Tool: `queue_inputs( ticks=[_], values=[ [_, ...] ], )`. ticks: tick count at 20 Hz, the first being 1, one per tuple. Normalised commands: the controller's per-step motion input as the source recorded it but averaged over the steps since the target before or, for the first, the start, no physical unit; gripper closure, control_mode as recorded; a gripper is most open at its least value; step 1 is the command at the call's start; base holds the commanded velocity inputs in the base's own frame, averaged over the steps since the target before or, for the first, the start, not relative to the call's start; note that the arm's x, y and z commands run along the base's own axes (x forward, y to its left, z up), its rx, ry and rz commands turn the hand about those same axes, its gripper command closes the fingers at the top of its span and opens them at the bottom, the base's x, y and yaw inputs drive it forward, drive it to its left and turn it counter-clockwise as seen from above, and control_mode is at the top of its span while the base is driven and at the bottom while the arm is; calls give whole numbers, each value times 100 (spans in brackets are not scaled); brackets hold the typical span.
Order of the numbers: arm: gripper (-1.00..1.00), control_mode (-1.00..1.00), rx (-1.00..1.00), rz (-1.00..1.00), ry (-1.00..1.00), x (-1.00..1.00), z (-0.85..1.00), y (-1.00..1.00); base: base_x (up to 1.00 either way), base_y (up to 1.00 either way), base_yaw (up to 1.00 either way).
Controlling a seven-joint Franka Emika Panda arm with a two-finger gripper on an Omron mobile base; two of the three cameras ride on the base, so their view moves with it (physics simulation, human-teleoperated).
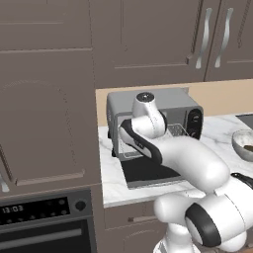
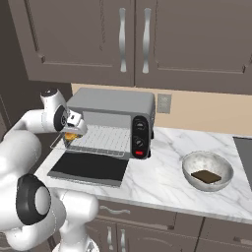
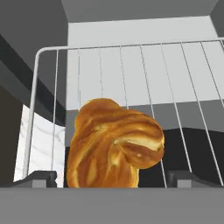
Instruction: Pick up the heated bread from the toaster oven and place it in the bowl. Then move the bread bowl to the dining counter.
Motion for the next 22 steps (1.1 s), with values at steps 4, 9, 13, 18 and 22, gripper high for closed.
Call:
queue_inputs(
  ticks=[4, 9, 13, 18, 22],
  values=[
    [-100, -100, 2, 0, 0, 3, -4, 0, 0, 0, 0],
    [-100, -100, 0, 0, 0, 0, 0, 0, 0, 0, 0],
    [-100, -100, 0, 0, 0, 0, 0, 0, 0, 0, 0],
    [-100, -100, 0, 0, -1, 0, -2, 0, 0, 0, 0],
    [-100, -100, 0, -5, 0, 9, -14, 0, 0, 0, 0]
  ],
)
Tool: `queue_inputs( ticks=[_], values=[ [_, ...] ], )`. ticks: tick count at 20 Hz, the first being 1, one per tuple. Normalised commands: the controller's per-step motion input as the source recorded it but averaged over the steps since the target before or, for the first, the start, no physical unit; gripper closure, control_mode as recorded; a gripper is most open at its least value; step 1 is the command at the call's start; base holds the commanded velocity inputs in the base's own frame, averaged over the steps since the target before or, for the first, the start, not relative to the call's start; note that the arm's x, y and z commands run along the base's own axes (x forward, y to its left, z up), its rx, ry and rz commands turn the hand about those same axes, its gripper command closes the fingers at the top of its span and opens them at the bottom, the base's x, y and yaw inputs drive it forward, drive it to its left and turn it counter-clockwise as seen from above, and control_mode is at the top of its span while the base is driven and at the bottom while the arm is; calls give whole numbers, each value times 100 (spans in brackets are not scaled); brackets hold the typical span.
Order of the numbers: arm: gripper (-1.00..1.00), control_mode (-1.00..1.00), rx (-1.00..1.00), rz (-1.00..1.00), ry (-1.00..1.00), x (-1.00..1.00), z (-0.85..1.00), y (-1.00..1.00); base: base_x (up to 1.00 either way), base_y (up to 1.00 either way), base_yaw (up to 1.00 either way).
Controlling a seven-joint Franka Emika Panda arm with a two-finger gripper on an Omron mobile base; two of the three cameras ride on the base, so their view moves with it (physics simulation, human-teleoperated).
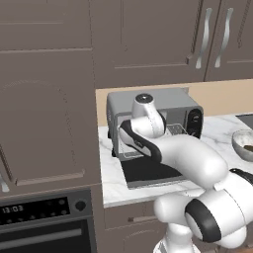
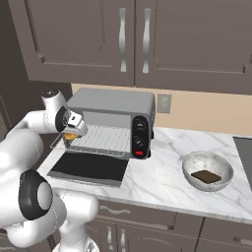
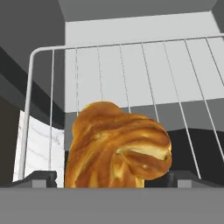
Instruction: Pick up the heated bread from the toaster oven and place it in the bowl. Then move the bread bowl to the dining counter.
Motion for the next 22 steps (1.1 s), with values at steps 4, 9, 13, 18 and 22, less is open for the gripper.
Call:
queue_inputs(
  ticks=[4, 9, 13, 18, 22],
  values=[
    [-100, -100, 0, -9, 0, 26, -15, 0, 0, 0, 0],
    [-100, -100, 0, -6, 0, 7, -21, 0, 0, 0, 0],
    [-100, -100, 0, -3, 0, 0, -23, 0, 0, 0, 0],
    [100, -100, 0, -1, 0, 0, -10, 0, 0, 0, 0],
    [100, -100, 0, 0, 0, 0, 0, 0, 0, 0, 0]
  ],
)
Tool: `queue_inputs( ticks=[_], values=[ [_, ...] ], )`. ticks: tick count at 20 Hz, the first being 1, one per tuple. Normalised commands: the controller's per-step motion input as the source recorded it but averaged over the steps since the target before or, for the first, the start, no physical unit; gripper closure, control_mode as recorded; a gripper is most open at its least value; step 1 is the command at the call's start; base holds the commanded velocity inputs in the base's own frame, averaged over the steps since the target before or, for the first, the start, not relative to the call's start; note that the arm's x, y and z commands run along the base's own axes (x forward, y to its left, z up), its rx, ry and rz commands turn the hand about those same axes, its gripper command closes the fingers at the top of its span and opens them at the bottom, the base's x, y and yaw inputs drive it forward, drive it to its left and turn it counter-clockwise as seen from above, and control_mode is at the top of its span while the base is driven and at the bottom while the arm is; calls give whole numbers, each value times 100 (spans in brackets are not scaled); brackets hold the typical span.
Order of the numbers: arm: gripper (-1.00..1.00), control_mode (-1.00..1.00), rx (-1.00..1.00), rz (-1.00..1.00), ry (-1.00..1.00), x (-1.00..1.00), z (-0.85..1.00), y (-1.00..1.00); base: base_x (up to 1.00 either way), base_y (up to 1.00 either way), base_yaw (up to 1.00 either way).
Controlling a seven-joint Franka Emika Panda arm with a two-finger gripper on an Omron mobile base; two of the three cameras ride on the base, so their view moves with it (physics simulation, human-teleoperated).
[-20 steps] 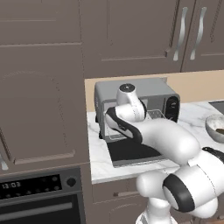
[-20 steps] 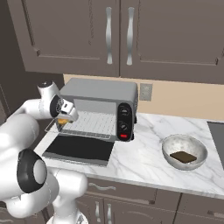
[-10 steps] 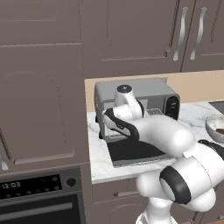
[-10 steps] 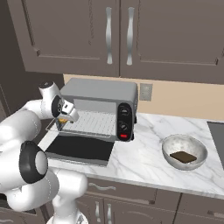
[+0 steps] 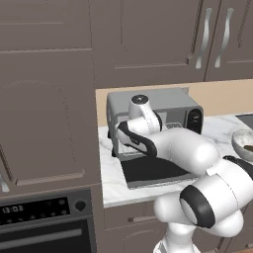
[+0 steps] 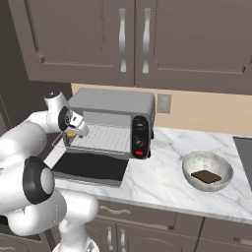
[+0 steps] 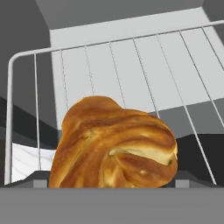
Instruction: Pick up the heated bread from the toaster oven and place it in the bowl. Then move the bread bowl to the dining counter.
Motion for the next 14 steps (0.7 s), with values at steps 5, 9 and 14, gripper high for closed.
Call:
queue_inputs(
  ticks=[5, 9, 14],
  values=[
    [100, -100, 0, 0, 0, 0, 0, 0, 0, 0, 0],
    [100, -100, 0, 0, 0, 0, 0, 0, 0, 0, 0],
    [100, -100, 0, 0, 0, -3, 0, 0, 0, 0, 0]
  ],
)
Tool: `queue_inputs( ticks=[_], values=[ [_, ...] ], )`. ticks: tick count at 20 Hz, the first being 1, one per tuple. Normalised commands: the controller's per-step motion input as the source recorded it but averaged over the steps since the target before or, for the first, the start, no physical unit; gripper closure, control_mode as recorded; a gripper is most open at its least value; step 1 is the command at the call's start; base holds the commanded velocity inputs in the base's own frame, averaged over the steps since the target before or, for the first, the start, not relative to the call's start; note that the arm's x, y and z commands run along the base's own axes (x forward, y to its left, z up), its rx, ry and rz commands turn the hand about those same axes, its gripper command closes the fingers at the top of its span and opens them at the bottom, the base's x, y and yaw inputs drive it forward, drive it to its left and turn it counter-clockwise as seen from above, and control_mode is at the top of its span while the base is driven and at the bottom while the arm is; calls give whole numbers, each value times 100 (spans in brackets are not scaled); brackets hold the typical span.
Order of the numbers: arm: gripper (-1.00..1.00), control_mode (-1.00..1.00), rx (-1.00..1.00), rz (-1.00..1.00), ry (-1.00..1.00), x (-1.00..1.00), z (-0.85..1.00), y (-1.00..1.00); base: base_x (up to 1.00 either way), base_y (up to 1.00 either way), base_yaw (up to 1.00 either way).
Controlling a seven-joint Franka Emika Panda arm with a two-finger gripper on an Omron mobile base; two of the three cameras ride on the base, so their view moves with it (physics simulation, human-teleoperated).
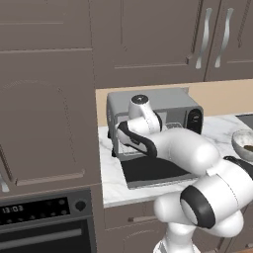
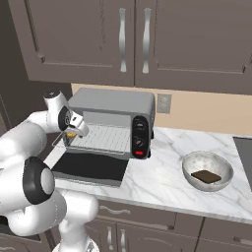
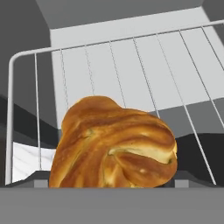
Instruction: Pick up the heated bread from the toaster oven and place it in the bowl. Then move the bread bowl to the dining counter.
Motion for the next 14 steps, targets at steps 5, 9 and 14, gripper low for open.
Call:
queue_inputs(
  ticks=[5, 9, 14],
  values=[
    [100, -100, 0, 0, 0, -7, 0, 0, 0, 0, 0],
    [100, -100, 0, -5, 0, -42, 1, -1, 0, 0, 0],
    [100, -100, 1, -17, 0, -90, 18, -20, 0, 0, 0]
  ],
)
